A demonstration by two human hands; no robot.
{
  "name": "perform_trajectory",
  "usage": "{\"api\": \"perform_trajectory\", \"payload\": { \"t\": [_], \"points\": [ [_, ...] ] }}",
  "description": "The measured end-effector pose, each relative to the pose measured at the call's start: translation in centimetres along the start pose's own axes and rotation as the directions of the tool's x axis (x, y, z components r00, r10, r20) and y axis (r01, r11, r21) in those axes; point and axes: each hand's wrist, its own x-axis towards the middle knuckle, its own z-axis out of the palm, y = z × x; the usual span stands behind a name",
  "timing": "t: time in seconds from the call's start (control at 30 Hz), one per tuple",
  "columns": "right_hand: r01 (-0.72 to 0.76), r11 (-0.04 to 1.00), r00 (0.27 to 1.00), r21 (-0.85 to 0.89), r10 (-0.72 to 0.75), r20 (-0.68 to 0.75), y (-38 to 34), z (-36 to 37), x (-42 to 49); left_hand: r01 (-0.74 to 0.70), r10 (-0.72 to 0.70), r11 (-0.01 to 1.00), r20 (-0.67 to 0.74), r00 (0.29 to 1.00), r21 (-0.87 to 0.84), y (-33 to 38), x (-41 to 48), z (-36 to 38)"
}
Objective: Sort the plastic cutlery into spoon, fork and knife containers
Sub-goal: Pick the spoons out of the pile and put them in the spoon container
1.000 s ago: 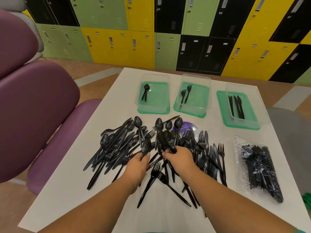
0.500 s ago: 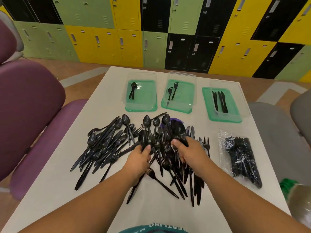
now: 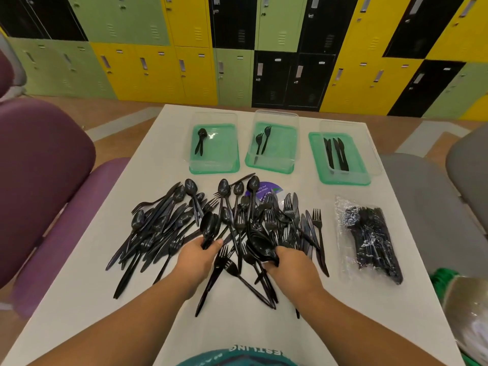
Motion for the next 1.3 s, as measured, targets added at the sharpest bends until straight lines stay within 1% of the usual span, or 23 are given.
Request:
{"api": "perform_trajectory", "payload": {
  "t": [0.23,0.37,0.47,0.53,0.63,0.77,0.8,0.87,0.9,0.93,1.03,1.17,1.23,1.3],
  "points": [
    [0.044,0.999,0.999,-0.014,-0.045,-0.015,-0.4,0.1,-0.5,-0.016,0.016,1.0,0.001,1.0,0.014,-0.3,-0.2,-0.2],
    [0.083,0.995,0.996,-0.053,-0.081,0.046,-1.4,0.5,-0.6,-0.03,0.029,0.999,0.009,1.0,0.036,-0.6,-0.1,-0.2],
    [0.073,0.989,0.995,-0.128,-0.064,0.073,-1.6,0.9,-0.5,-0.042,0.04,0.998,0.029,0.999,0.041,-0.7,-0.1,-0.2],
    [0.038,0.992,0.996,-0.122,-0.027,0.089,-1.5,0.9,-0.5,-0.043,0.041,0.998,0.038,0.998,0.053,-0.8,0.0,-0.3],
    [-0.007,0.999,0.996,-0.034,0.01,0.093,-1.4,0.2,-0.6,-0.037,0.035,0.998,0.037,0.999,0.053,-0.9,0.1,-0.9],
    [-0.056,0.977,0.989,0.207,0.026,0.144,0.0,-2.9,-0.5,0.029,-0.028,1.0,0.009,1.0,-0.013,-0.7,0.2,-1.7],
    [-0.083,0.95,0.987,0.301,0.037,0.156,0.6,-4.0,-0.4,0.042,-0.042,0.998,0.001,0.999,-0.036,-0.6,0.2,-1.9],
    [-0.155,0.855,0.982,0.495,0.078,0.172,2.0,-6.1,-0.1,0.048,-0.048,0.996,-0.004,0.999,-0.075,-0.6,0.3,-2.3],
    [-0.174,0.817,0.981,0.55,0.094,0.171,2.8,-6.8,0.1,0.043,-0.044,0.995,-0.006,0.999,-0.086,-0.5,0.3,-2.5],
    [-0.184,0.794,0.981,0.579,0.109,0.162,3.4,-7.5,0.3,0.04,-0.041,0.995,-0.005,0.999,-0.091,-0.5,0.3,-2.6],
    [-0.187,0.796,0.981,0.576,0.124,0.148,4.6,-8.3,0.9,0.033,-0.034,0.995,-0.008,0.999,-0.099,-0.4,0.2,-2.5],
    [-0.204,0.774,0.975,0.6,0.108,0.193,4.4,-7.8,0.9,0.025,-0.027,0.995,-0.012,1.0,-0.098,-0.3,0.3,-2.4],
    [-0.212,0.781,0.974,0.588,0.123,0.189,4.3,-7.1,0.8,0.0,-0.002,0.999,-0.045,0.999,-0.039,-0.3,0.3,-2.8],
    [-0.215,0.793,0.976,0.571,0.147,0.163,3.7,-6.3,0.6,-0.06,0.08,0.991,-0.165,0.983,0.121,-0.1,0.5,-3.7]
  ]
}}
